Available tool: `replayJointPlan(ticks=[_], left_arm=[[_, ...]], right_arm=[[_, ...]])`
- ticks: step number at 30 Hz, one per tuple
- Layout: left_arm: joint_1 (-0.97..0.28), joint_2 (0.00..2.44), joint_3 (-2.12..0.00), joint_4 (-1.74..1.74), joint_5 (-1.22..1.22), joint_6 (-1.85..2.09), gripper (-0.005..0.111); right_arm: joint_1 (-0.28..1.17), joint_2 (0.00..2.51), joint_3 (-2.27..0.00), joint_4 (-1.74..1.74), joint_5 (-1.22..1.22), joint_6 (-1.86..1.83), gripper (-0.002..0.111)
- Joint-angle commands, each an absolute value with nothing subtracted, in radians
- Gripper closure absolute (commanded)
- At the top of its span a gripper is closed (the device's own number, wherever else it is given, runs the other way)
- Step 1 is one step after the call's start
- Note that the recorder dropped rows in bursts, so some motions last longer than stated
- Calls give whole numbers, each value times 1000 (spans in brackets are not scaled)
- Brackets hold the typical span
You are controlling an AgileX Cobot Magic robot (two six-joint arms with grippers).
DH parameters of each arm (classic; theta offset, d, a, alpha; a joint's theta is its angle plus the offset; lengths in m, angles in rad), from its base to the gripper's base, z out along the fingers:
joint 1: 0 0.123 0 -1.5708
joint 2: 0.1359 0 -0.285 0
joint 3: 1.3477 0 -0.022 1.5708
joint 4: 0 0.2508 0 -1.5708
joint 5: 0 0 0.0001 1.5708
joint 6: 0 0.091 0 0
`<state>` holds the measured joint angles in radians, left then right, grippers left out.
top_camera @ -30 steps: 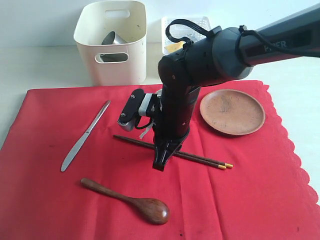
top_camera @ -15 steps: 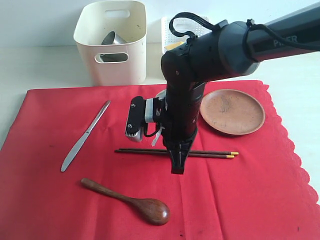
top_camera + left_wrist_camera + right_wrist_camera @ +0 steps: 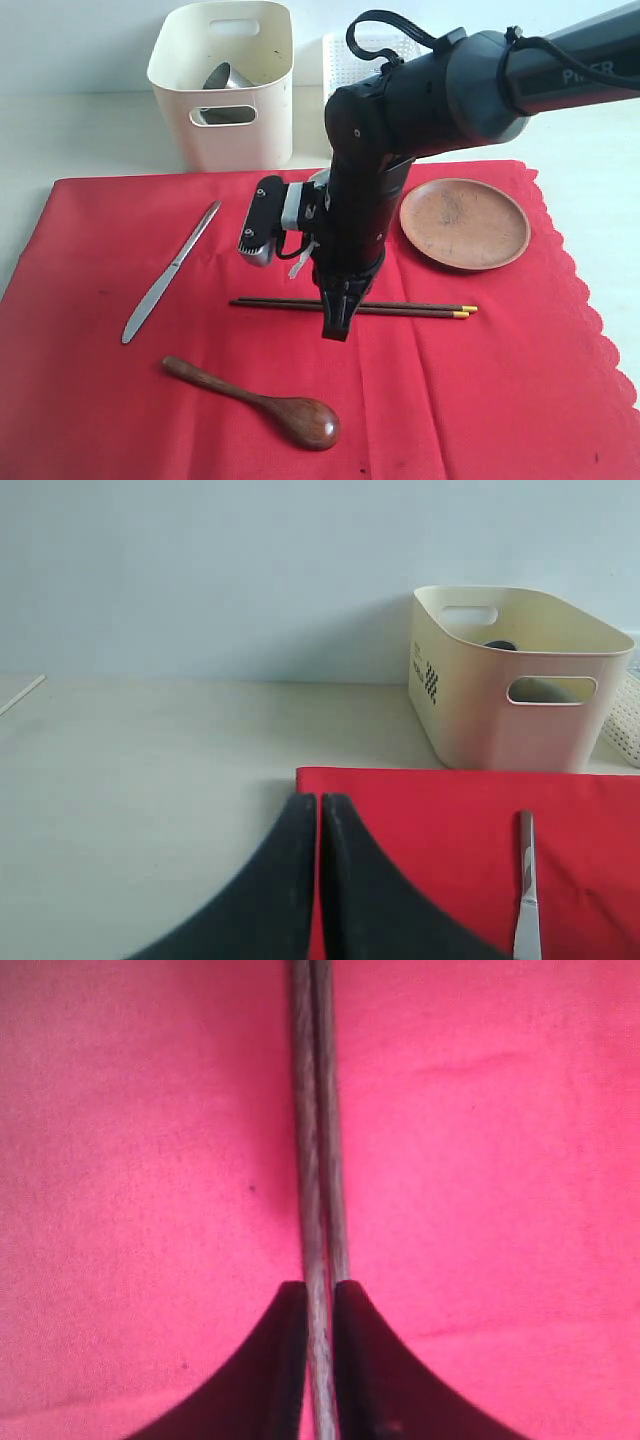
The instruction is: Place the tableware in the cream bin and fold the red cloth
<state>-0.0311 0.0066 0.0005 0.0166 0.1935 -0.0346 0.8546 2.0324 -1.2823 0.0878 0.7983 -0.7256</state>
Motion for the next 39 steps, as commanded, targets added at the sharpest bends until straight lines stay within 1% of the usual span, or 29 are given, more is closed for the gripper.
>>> replayJointPlan(ticks=[1, 3, 4, 6, 16, 18, 19, 20, 21, 23, 27, 39], left_arm=[[-28, 0, 0, 10, 193, -36, 103], [-28, 0, 0, 10, 193, -36, 103], [-28, 0, 0, 10, 193, -36, 103], [-28, 0, 0, 10, 193, -36, 103], [-28, 0, 0, 10, 193, -36, 103], [-28, 0, 0, 10, 193, -36, 103], [-28, 0, 0, 10, 193, -36, 103], [-28, 0, 0, 10, 193, -36, 103], [-28, 0, 0, 10, 193, -36, 103], [-28, 0, 0, 10, 193, -36, 103], [-28, 0, 0, 10, 193, -36, 103], [-28, 0, 0, 10, 193, -36, 103]], right_arm=[[849, 2021, -1276, 98, 760, -703, 78], [849, 2021, -1276, 98, 769, -703, 65], [849, 2021, -1276, 100, 775, -703, 60], [849, 2026, -1276, 117, 786, -703, 54], [849, 2104, -1276, 122, 790, -713, 54], [849, 2108, -1276, 120, 809, -733, 58], [849, 2108, -1276, 141, 847, -802, 70], [849, 2108, -1276, 142, 866, -817, 79], [849, 2108, -1276, 142, 892, -831, 96], [849, 2108, -1276, 140, 921, -860, 108], [849, 2106, -1276, 140, 986, -907, 108], [849, 1971, -1276, 132, 948, -924, 108]])
